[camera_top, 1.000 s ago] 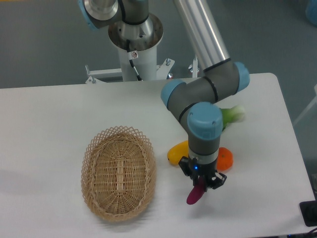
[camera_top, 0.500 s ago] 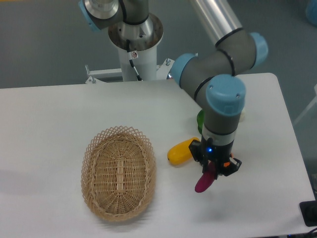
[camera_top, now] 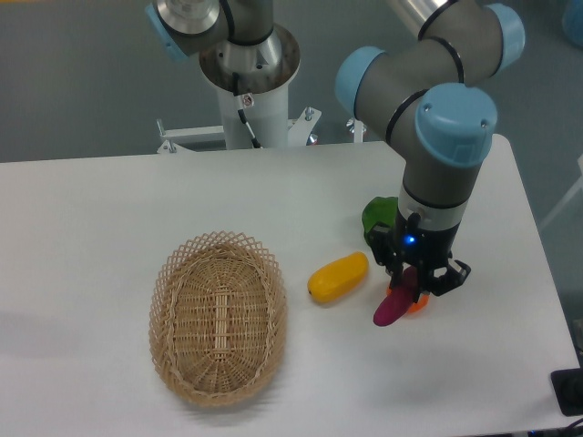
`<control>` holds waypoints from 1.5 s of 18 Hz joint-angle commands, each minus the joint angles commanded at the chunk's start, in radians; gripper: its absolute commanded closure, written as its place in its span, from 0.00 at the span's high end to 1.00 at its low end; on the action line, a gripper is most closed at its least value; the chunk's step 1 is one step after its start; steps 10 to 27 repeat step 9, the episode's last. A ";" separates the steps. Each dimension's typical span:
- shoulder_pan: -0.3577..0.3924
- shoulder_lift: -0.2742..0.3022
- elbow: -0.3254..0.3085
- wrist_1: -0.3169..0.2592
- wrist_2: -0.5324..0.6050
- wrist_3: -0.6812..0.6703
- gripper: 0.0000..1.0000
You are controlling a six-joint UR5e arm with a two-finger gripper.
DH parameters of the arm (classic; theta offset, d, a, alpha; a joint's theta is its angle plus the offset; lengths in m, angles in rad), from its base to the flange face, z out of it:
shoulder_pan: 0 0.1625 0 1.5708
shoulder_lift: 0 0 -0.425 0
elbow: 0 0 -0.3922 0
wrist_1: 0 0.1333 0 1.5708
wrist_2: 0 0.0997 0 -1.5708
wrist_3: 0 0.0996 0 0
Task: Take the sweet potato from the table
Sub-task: 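Lift the held sweet potato up off the table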
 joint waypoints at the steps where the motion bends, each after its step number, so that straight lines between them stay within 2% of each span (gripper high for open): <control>1: 0.000 0.000 0.000 0.000 0.000 0.000 0.29; 27: -0.003 0.000 0.000 0.006 0.000 -0.002 0.29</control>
